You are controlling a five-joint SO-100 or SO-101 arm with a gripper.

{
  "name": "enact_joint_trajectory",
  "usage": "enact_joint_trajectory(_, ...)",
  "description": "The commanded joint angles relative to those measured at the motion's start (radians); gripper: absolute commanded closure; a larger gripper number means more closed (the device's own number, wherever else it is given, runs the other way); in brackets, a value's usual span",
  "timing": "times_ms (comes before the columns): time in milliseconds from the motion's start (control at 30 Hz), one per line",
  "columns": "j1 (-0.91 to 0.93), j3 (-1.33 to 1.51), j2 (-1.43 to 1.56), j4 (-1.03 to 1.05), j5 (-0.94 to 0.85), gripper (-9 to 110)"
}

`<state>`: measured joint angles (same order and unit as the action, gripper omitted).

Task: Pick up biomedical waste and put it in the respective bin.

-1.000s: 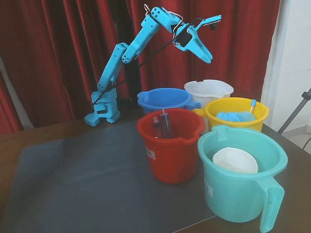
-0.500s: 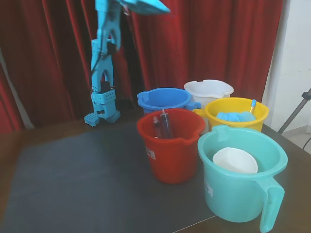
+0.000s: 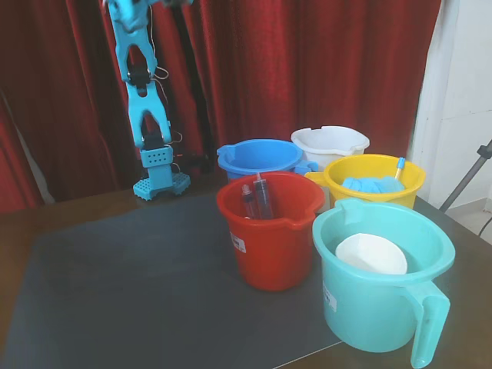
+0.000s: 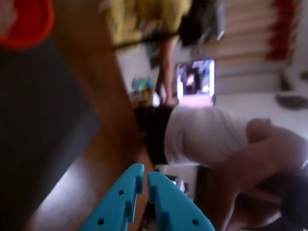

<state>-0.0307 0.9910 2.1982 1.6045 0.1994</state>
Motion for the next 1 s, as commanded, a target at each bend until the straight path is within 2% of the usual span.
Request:
enact_joint_trajectory(0, 0.052, 0.153, 0.109, 0.224, -0.037, 102)
enact_joint_trajectory(167, 0.106, 0.569, 0.324, -0.015, -0.097, 102)
enact_joint_trajectory(533, 0.118, 1.651, 0.954, -0.606, -0.097, 102)
enact_joint_trajectory(800, 0.106, 1.942, 0.914, -0.761, -0.083, 102)
enact_joint_trajectory(900, 0.118, 1.944, 0.913, -0.755, -0.087, 102)
enact_joint_trajectory(967, 0.121, 1.944, 0.913, -0.68, -0.094, 102)
